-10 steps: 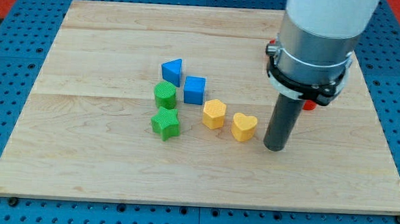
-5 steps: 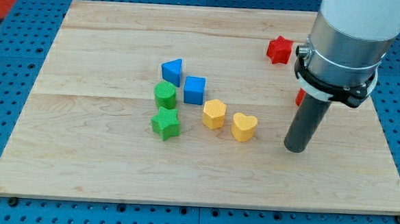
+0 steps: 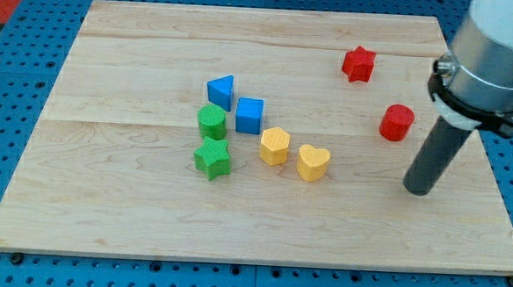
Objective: Push the red circle between the red star and yellow heart
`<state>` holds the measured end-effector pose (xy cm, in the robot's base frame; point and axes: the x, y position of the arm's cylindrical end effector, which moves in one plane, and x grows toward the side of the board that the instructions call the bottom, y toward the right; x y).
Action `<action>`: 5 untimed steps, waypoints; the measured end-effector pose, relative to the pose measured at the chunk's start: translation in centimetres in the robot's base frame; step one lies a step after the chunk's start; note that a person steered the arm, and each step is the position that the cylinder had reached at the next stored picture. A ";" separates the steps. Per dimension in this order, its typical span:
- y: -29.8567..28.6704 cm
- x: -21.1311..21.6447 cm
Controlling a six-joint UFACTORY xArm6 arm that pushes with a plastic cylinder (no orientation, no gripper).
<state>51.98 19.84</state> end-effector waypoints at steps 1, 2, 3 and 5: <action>2.9 -2.3; 3.8 -4.6; 3.8 -7.9; 2.0 -9.3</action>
<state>42.69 21.88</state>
